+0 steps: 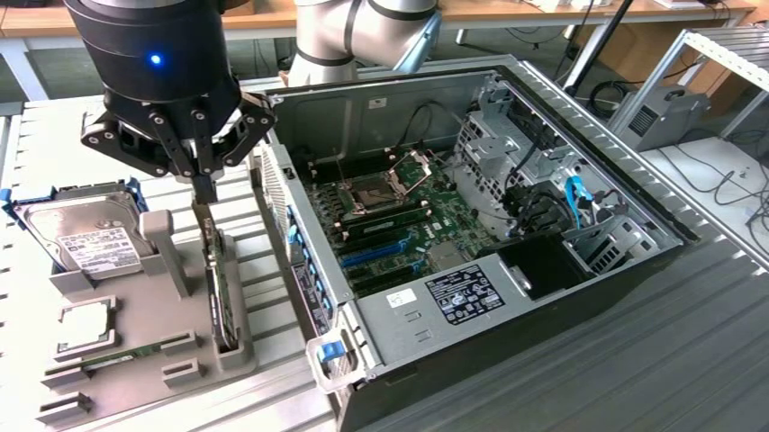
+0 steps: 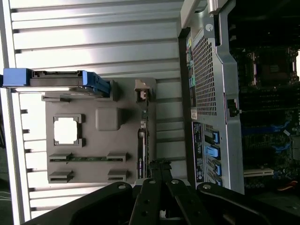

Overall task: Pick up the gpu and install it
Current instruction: 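Reach for the gpu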

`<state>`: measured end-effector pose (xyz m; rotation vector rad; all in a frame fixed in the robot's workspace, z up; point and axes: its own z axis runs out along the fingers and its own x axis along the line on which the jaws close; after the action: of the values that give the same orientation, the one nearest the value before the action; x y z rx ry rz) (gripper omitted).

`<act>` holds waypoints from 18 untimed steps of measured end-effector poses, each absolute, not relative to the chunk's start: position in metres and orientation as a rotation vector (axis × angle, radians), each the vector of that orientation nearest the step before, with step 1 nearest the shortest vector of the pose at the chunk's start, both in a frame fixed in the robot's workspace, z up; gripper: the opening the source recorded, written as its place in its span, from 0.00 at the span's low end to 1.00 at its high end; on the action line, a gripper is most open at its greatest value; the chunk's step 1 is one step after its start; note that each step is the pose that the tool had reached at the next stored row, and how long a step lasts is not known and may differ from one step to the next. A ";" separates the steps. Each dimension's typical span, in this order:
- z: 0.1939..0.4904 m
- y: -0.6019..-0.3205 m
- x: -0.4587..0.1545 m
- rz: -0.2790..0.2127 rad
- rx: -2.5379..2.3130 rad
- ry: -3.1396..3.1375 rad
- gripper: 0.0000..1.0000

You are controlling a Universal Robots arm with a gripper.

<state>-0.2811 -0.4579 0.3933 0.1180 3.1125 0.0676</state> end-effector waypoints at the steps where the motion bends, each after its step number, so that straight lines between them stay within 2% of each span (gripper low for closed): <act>1: 0.393 -0.458 -0.281 0.068 0.118 3.113 0.11; 18: 0.393 -0.463 -0.281 0.068 0.118 3.112 0.11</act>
<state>-0.2810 -0.4627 0.3933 0.1180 3.1125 0.0677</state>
